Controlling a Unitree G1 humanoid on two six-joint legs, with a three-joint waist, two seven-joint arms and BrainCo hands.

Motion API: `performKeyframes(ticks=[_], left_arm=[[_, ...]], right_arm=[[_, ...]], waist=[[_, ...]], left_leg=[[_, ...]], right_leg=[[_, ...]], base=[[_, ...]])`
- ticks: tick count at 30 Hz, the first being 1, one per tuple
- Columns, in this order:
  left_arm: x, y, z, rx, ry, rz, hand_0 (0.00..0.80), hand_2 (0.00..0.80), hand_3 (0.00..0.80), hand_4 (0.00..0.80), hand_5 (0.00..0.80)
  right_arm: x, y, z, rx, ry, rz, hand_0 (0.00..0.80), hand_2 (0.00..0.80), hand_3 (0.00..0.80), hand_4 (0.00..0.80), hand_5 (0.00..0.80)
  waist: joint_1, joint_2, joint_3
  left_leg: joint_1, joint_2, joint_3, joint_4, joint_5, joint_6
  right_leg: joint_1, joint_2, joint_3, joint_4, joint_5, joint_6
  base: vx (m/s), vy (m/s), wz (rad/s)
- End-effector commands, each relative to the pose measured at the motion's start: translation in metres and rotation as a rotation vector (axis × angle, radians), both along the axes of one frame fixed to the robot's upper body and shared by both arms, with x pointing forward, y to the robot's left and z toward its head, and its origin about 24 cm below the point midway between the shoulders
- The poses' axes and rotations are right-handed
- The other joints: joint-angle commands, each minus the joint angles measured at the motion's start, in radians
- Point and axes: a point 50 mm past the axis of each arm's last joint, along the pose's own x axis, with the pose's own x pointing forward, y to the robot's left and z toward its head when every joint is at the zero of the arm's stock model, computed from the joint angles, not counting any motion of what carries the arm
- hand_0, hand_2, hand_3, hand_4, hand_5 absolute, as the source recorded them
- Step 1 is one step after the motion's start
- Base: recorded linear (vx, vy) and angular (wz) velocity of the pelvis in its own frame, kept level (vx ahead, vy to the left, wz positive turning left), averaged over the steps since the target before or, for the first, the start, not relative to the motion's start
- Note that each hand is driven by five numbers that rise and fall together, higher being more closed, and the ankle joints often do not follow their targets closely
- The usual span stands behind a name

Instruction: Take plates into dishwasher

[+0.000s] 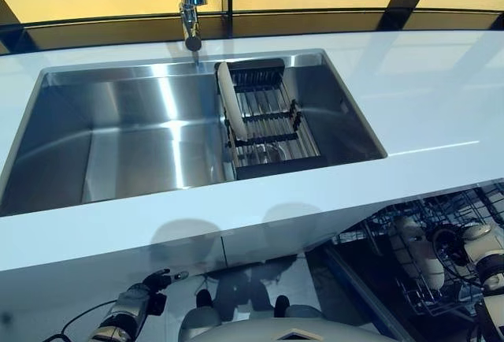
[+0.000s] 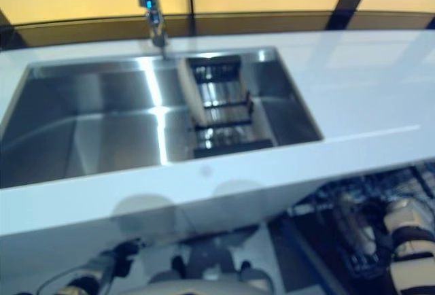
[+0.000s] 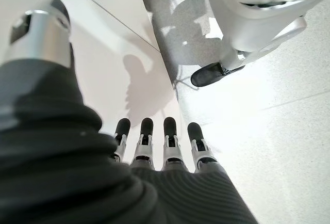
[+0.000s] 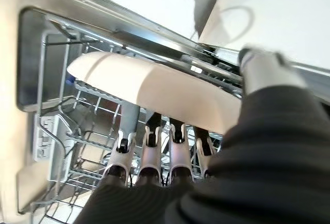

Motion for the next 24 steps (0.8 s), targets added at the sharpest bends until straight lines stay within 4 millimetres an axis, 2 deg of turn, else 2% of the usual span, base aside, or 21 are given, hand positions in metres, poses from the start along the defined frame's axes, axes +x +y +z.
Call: performKeyframes(ticks=[1, 12, 19, 24], left_arm=[[0.021, 0.006, 0.01, 0.035, -0.041, -0.062, 0.0, 0.0, 0.0, 0.0, 0.0], [0.014, 0.007, 0.007, 0.038, -0.031, -0.038, 0.0, 0.0, 0.0, 0.0, 0.0], [0.01, 0.008, 0.005, 0.047, -0.023, -0.018, 0.0, 0.0, 0.0, 0.0, 0.0], [0.005, 0.008, 0.003, 0.049, -0.018, 0.008, 0.0, 0.0, 0.0, 0.0, 0.0]], right_arm=[[0.014, -0.013, 0.024, -0.066, -0.053, -0.023, 0.0, 0.0, 0.0, 0.0, 0.0], [0.007, -0.036, 0.052, -0.154, -0.109, -0.067, 0.0, 0.0, 0.0, 0.0, 0.0], [-0.008, -0.059, 0.074, -0.211, -0.17, -0.173, 0.0, 0.0, 0.0, 0.0, 0.0], [-0.019, -0.076, 0.098, -0.259, -0.253, -0.245, 0.0, 0.0, 0.0, 0.0, 0.0]], waist=[[0.018, 0.012, -0.028], [0.0, -0.003, -0.039], [-0.017, -0.011, -0.042], [-0.038, -0.019, -0.045]], left_leg=[[0.047, -0.016, 0.029, 0.028, -0.108, 0.055], [0.048, -0.015, 0.038, 0.025, -0.109, 0.056], [0.05, -0.013, 0.046, 0.024, -0.111, 0.057], [0.048, -0.013, 0.056, 0.025, -0.112, 0.059]], right_leg=[[-0.083, 0.022, 0.048, 0.102, -0.009, 0.043], [-0.085, 0.032, 0.065, 0.093, -0.006, 0.04], [-0.091, 0.039, 0.081, 0.094, -0.003, 0.041], [-0.102, 0.045, 0.099, 0.097, -0.001, 0.042]], base=[[0.0, 0.0, 0.0], [0.0, 0.0, 0.0], [-0.001, 0.005, 0.0], [-0.006, 0.027, -0.06]])
